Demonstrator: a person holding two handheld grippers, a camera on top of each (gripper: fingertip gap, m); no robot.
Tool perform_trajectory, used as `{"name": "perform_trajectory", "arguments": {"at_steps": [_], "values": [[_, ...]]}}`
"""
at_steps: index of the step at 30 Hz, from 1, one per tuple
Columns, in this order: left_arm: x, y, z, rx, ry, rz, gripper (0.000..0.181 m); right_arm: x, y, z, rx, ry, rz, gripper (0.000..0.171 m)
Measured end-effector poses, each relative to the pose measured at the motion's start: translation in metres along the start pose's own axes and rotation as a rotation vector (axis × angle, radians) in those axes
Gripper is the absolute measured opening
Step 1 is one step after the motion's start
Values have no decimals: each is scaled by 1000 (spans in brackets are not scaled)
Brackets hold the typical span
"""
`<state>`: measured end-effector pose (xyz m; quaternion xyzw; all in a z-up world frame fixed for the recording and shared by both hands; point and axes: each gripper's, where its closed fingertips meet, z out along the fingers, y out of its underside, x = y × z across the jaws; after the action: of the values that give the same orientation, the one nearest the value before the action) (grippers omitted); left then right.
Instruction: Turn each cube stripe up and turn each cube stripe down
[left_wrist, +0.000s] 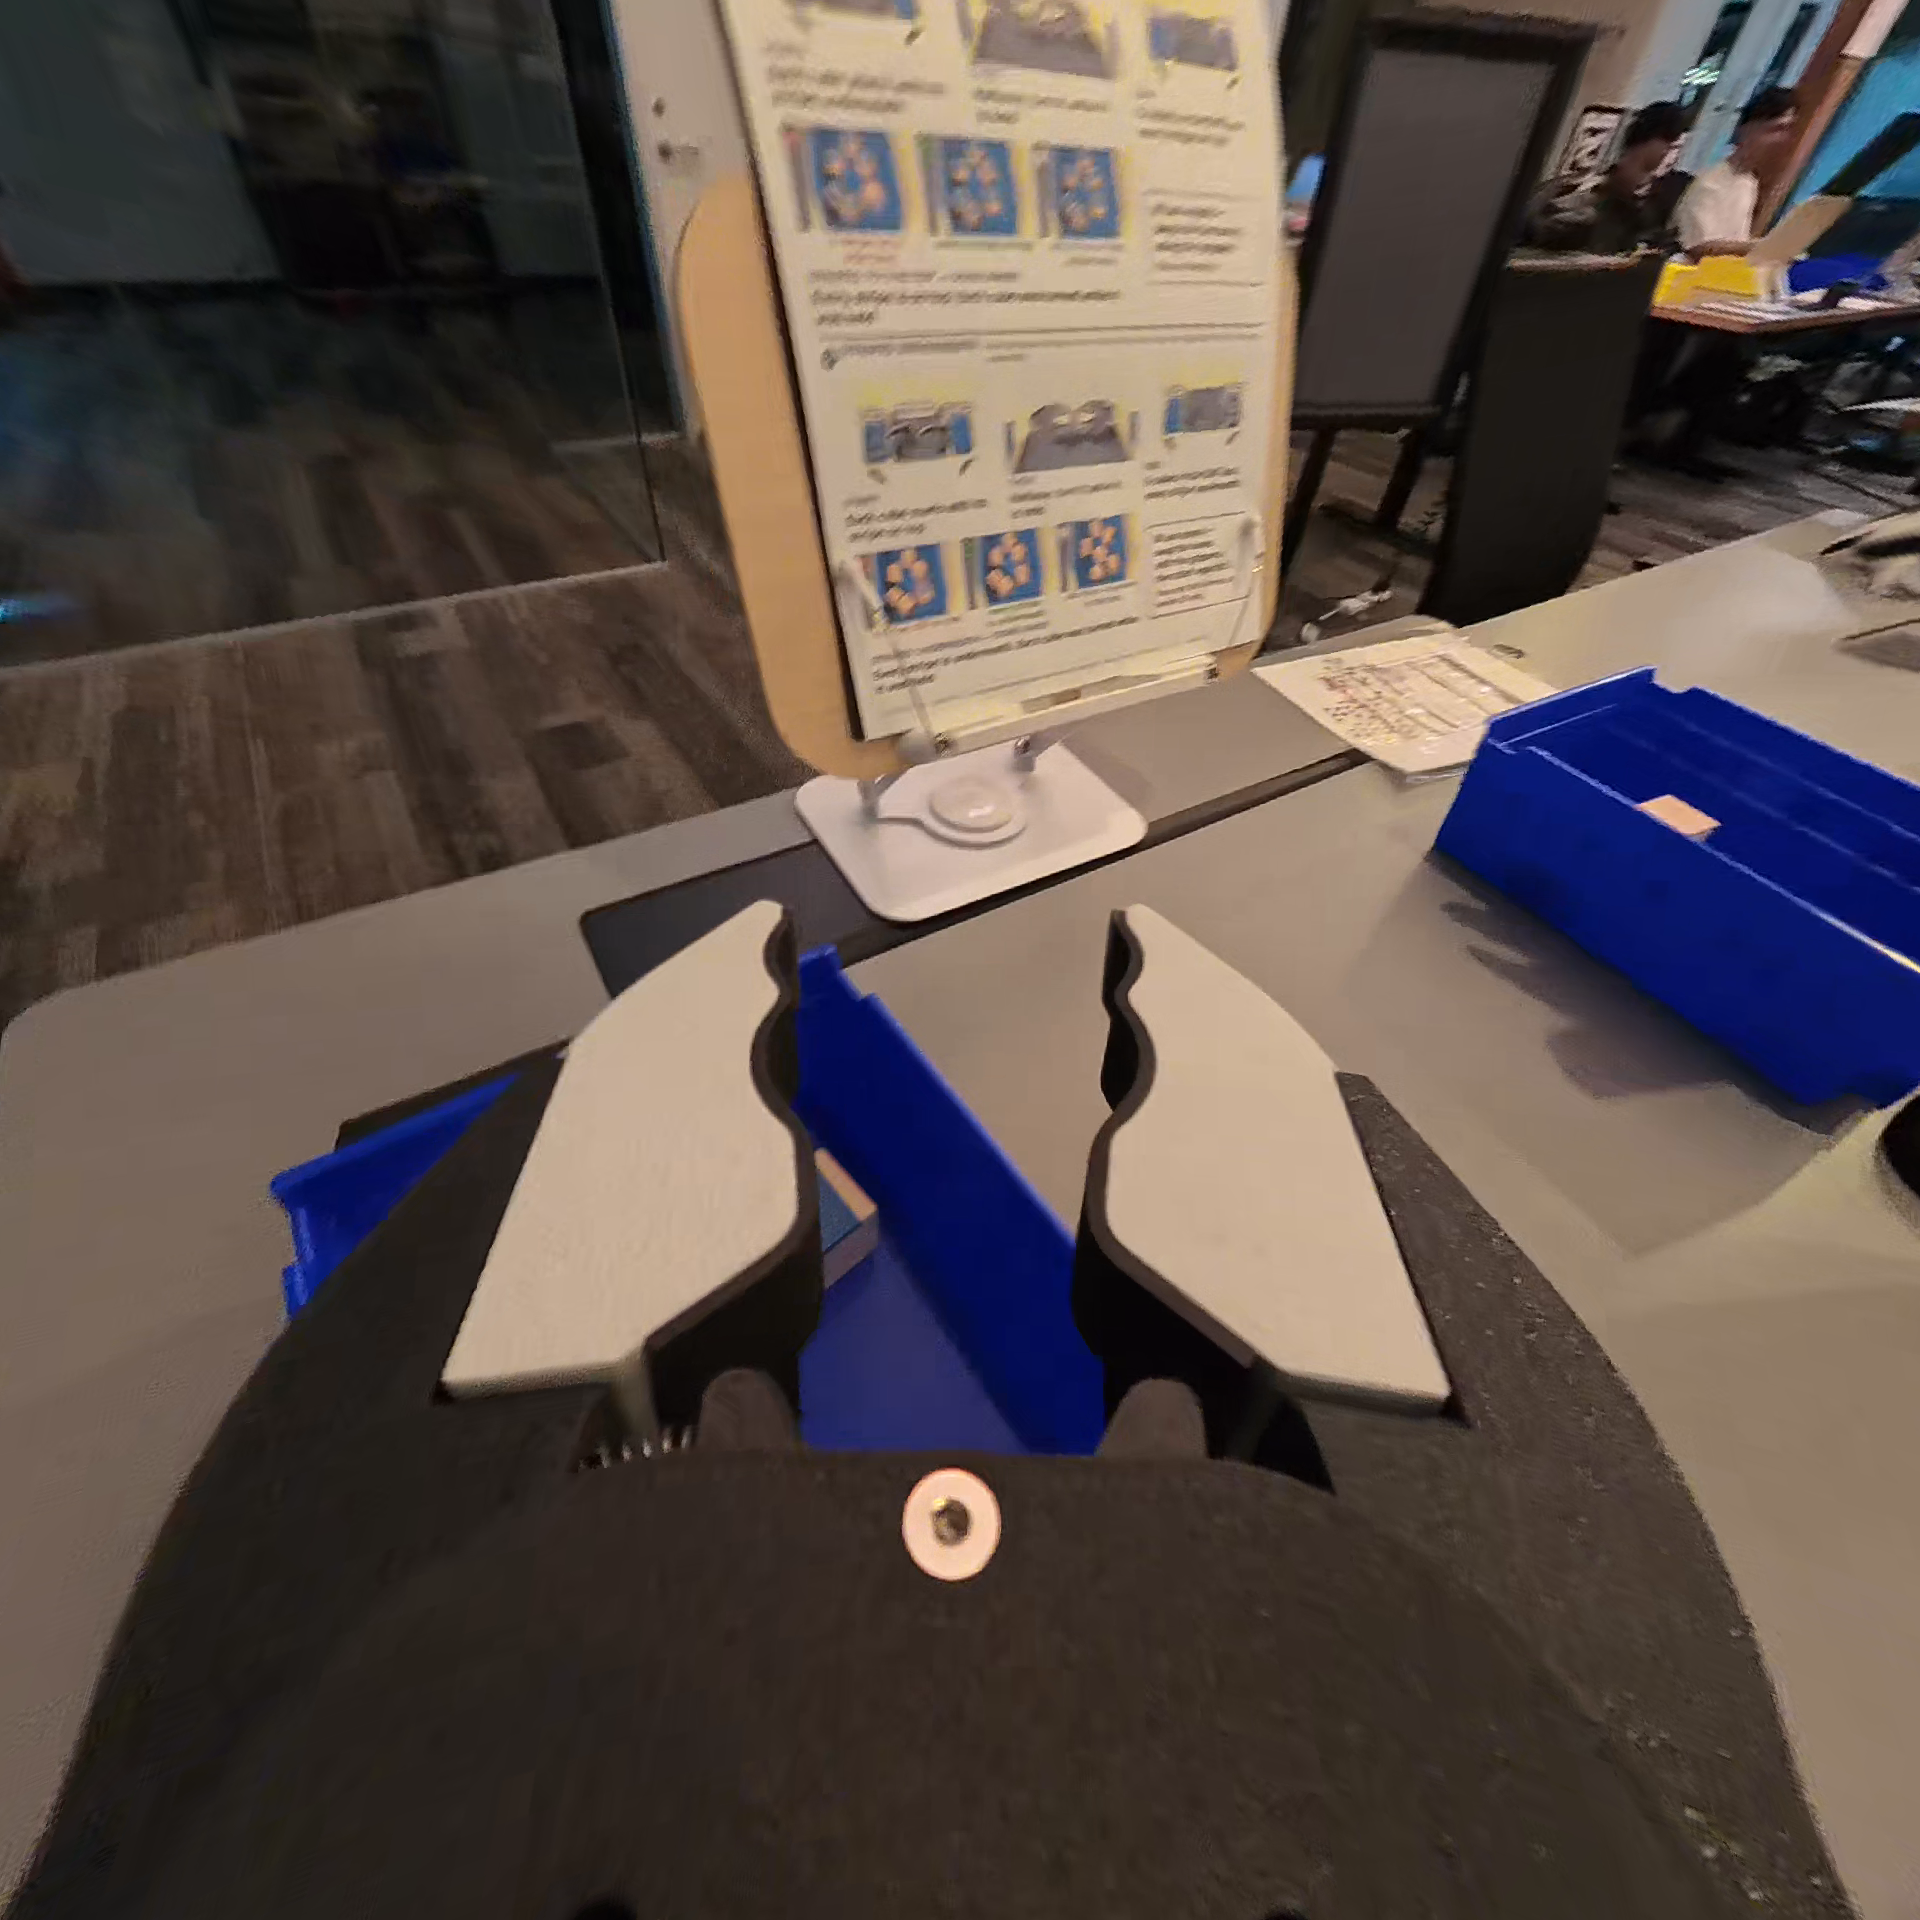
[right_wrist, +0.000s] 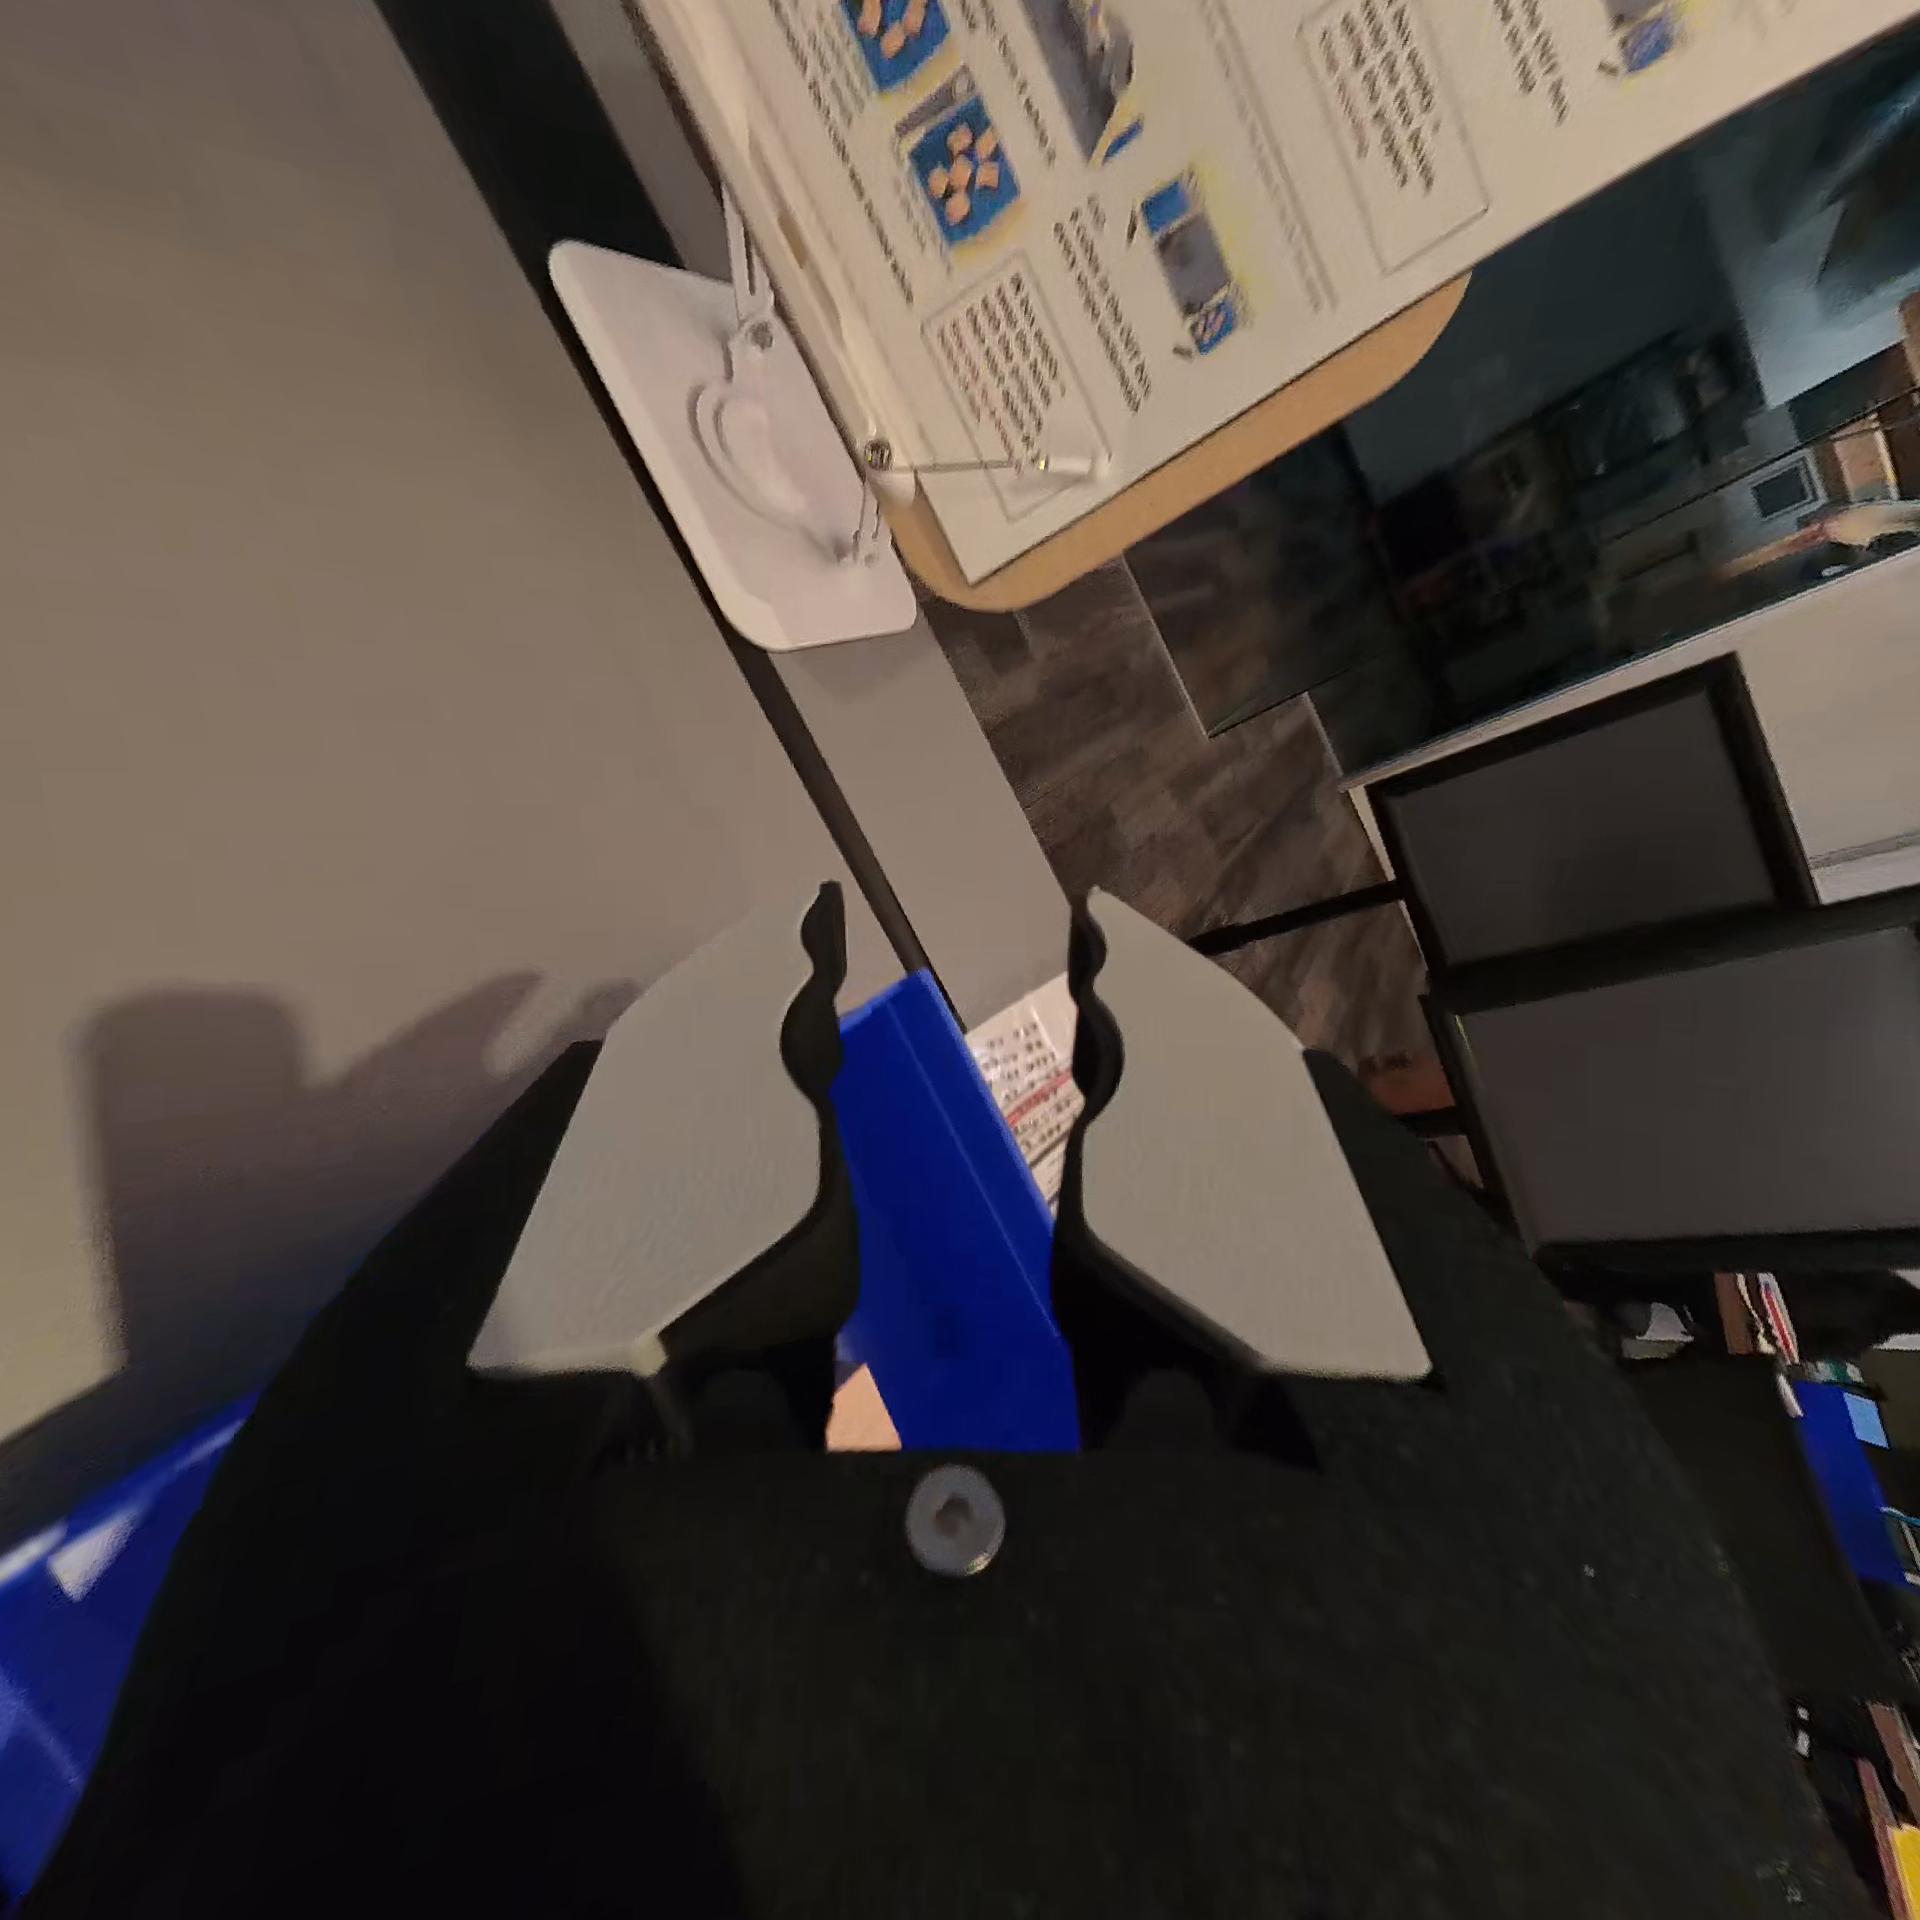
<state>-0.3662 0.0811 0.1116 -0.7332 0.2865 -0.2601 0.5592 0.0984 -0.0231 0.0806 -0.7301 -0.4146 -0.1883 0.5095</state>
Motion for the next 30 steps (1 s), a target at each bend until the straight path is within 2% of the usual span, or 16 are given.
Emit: {"name": "perform_trajectory", "arguments": {"at_steps": [3, 5, 10, 13, 18, 22, 30], "values": [[-30, 32, 14, -152, -95, -19, 45, -4, -17, 7, 43, 18, 48, 44], [-46, 60, 27, -283, -167, -43, 44, -16, -21, 18, 54, -30, 52, 45], [-56, 112, 70, -488, -258, -103, 44, -28, 18, 38, -138, -34, -62, 47], [-57, 140, 87, -608, -301, -117, 49, -30, 25, 43, -167, -41, -63, 47], [-59, 163, 105, -631, -298, -178, 62, -31, 26, 44, -174, -49, -76, 46], [-59, 178, 110, -671, -270, -240, 59, -34, 31, 46, -196, -66, -84, 47], [-66, 197, 109, -765, -352, -196, 60, -43, 36, 52, -247, -96, -111, 47]]}}
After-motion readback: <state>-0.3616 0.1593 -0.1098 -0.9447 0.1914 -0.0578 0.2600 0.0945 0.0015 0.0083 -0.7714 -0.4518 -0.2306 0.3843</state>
